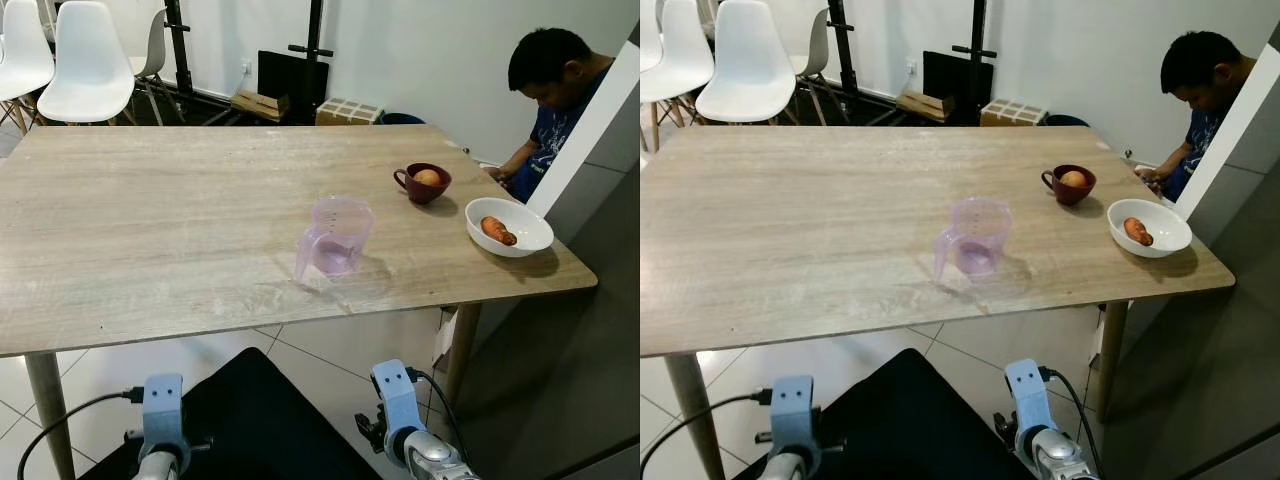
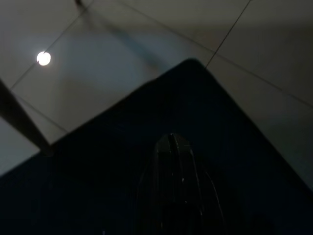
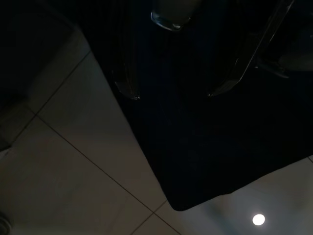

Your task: Restocking fridge

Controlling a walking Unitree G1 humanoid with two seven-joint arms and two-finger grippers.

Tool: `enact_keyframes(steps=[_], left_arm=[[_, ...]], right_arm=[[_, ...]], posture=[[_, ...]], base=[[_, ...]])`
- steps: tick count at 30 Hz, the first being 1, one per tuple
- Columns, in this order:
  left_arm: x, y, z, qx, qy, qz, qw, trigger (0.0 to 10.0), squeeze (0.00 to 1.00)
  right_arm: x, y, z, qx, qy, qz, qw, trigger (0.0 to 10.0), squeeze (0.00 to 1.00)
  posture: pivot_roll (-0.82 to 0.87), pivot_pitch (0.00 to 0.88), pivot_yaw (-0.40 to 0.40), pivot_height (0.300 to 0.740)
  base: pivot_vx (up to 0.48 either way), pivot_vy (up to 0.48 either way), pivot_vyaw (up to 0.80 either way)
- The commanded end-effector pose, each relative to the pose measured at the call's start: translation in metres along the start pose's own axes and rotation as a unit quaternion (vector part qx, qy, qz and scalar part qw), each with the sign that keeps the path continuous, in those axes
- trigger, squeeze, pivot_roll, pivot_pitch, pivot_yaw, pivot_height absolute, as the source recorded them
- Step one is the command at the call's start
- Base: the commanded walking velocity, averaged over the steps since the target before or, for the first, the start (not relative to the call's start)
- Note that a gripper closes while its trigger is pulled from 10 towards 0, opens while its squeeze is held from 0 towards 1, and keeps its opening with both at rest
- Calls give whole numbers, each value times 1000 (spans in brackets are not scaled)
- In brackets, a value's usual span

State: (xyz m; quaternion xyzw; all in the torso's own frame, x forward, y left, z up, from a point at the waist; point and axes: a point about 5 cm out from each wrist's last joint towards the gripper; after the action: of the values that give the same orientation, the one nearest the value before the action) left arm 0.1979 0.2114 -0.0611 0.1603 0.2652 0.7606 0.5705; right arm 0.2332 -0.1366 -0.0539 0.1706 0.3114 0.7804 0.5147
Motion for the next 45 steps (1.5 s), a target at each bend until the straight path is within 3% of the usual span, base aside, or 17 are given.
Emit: enact_keyframes(steps=[1, 16, 17, 18, 21, 22, 24, 25, 28, 29, 33, 34, 35, 38, 39, 42, 45], left_arm=[[-4, 1, -3, 2, 3, 0, 1000, 10000, 0], [-3, 4, -1, -23, -29, -18, 999, 10000, 0], [-3, 4, 0, -25, -33, -19, 999, 10000, 0], [-5, 3, 5, -41, -64, -40, 996, 10000, 0], [-9, 3, 9, -53, -84, -66, 993, 10000, 0], [-17, 4, 13, -66, -109, -116, 985, 10000, 0], [-22, 5, 15, -73, -125, -147, 979, 10000, 0], [-34, 8, 24, -102, -170, -213, 957, 10000, 0], [-39, 9, 31, -119, -175, -232, 949, 10000, 0], [-46, 9, 45, -145, -160, -260, 941, 10000, 0], [-55, 12, 58, -166, -146, -305, 926, 10000, 0], [-61, 15, 66, -174, -135, -331, 917, 10000, 0], [-61, 15, 66, -174, -135, -331, 917, 10000, 0], [-88, 28, 93, -212, -129, -409, 878, 10000, 0], [-88, 28, 93, -212, -129, -409, 878, 10000, 0], [-105, 36, 108, -240, -137, -436, 857, 10000, 0], [-109, 38, 112, -246, -134, -441, 852, 10000, 0]], right_arm=[[-1, 2, -5, 10, -7, -4, 1000, 10000, 0], [-1, 2, -6, 10, -7, -5, 1000, 10000, 0], [-1, 2, -6, 9, -6, -5, 1000, 10000, 0], [-4, 2, -3, 0, -3, -2, 1000, 10000, 0], [-7, 2, -1, -7, 0, 1, 1000, 10000, 0], [-9, 3, 3, -20, -5, 18, 1000, 10000, 0], [-10, 3, 6, -29, -8, 30, 999, 10000, 0], [-14, 4, 13, -49, -5, 79, 996, 10000, 0], [-17, 6, 17, -62, 7, 110, 992, 10000, 0], [-21, 8, 22, -71, 7, 154, 986, 10000, 0], [-24, 12, 27, -80, 16, 212, 974, 10000, 0], [-25, 16, 29, -82, 26, 255, 963, 10000, 0], [-25, 16, 29, -82, 26, 255, 963, 10000, 0], [-36, 31, 42, -93, 82, 370, 921, 10000, 0], [-36, 31, 42, -93, 82, 370, 921, 10000, 0], [-49, 44, 68, -140, 75, 408, 899, 10000, 0], [-52, 49, 76, -152, 77, 418, 892, 10000, 0]], posture=[[-25, 47, -72, 740], [-20, 50, -70, 740], [-20, 50, -70, 740], [-20, 51, -71, 740], [-18, 52, -73, 740], [-17, 53, -74, 740], [-17, 53, -74, 740], [-19, 58, -74, 740], [-20, 59, -74, 740], [-21, 61, -73, 740], [-21, 61, -72, 740], [-21, 62, -72, 740], [-21, 62, -72, 740], [-24, 62, -68, 740], [-24, 62, -68, 740], [-30, 63, -65, 740], [-32, 64, -64, 740]], base=[[0, 476, 0], [0, 83, 0], [0, 0, 0], [0, 0, 0], [0, 0, 0], [0, 0, 0], [0, 0, 0], [0, 0, 0], [0, 0, 0], [0, 0, 0], [0, 0, 0], [0, 0, 0], [0, 0, 0], [0, 0, 0], [0, 0, 0], [0, -404, 0], [0, -480, 0]])
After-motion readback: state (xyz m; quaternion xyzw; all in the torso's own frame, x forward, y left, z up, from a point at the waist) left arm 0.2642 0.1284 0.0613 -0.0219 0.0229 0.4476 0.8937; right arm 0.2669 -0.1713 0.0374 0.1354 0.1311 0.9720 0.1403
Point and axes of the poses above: a point about 5 cm out from each wrist's last joint towards the gripper, its own y axis pointing back from the gripper into the wrist, its own z axis along the axis of the wrist's last joint, x = y × z, and after that the axes turned 8 degrees about y, right-handed
